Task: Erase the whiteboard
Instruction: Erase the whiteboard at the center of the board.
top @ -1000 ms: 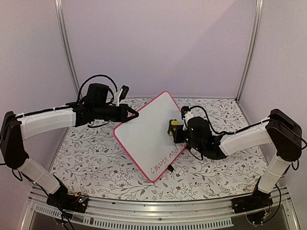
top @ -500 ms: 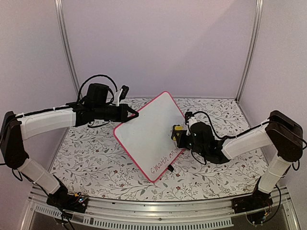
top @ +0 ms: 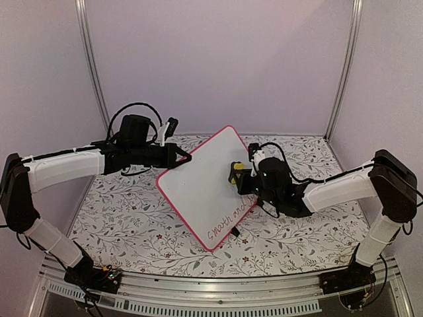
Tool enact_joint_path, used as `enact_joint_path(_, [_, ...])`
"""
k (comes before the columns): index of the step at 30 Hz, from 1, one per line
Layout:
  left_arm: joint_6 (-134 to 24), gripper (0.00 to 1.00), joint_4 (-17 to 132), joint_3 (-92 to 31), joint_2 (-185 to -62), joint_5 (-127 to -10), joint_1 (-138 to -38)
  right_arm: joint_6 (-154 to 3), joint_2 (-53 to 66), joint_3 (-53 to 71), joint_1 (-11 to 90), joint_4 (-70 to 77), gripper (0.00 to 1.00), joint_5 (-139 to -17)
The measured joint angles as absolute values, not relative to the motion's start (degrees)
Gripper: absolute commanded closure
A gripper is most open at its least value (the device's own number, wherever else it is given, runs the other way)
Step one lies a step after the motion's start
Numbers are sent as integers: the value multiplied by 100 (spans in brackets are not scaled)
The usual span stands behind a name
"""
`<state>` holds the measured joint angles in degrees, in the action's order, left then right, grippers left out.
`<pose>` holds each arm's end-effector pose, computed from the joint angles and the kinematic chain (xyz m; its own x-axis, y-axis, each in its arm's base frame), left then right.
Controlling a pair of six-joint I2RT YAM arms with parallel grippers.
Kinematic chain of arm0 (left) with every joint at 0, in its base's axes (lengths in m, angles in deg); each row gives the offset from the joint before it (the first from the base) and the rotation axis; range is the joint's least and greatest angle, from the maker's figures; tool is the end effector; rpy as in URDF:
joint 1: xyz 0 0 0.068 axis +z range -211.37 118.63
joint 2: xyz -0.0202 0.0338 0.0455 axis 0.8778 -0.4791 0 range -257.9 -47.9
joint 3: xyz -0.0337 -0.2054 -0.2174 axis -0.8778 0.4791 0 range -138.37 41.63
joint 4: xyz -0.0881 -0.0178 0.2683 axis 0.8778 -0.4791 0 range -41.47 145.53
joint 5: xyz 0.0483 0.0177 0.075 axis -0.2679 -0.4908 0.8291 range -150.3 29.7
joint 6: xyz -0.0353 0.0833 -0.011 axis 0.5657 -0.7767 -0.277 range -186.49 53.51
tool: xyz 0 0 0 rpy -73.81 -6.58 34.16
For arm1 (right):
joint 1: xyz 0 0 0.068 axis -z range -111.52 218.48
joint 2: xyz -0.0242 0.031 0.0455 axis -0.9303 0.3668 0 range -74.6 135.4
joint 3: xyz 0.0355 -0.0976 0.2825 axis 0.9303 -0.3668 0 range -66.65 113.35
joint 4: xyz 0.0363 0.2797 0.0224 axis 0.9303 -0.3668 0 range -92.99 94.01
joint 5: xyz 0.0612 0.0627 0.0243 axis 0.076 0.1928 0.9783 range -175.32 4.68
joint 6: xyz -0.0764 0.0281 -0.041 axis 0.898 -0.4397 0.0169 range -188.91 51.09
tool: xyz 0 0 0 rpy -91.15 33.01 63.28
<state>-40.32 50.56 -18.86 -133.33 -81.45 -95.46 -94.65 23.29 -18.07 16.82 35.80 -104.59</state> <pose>0.3106 -0.2457 0.2722 -0.7154 -0.0125 -0.6986 0.5194 0.6592 -0.5437 0.2844 0.3161 0.1943 -0.4051 0.1488 -0.9021 -0.4100 0.8523 0.3247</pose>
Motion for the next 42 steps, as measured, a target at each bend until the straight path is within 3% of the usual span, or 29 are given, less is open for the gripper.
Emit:
enact_joint_path(11, [-4027,100,5041,-1889,-13333,-8106,-9546,-9865,2272,-2596,1680,3879,79,-10365])
enact_joint_path(29, [-4034,100,5045,-1897,-13333,-8104,-9561,-9570,2311,-1750,1811,3576,79,-10407])
enact_joint_path(42, [-4029,100,5034,-1897,-13335,-8075,-9561,-9740,2364,-2412,1831,3993,79,-10367])
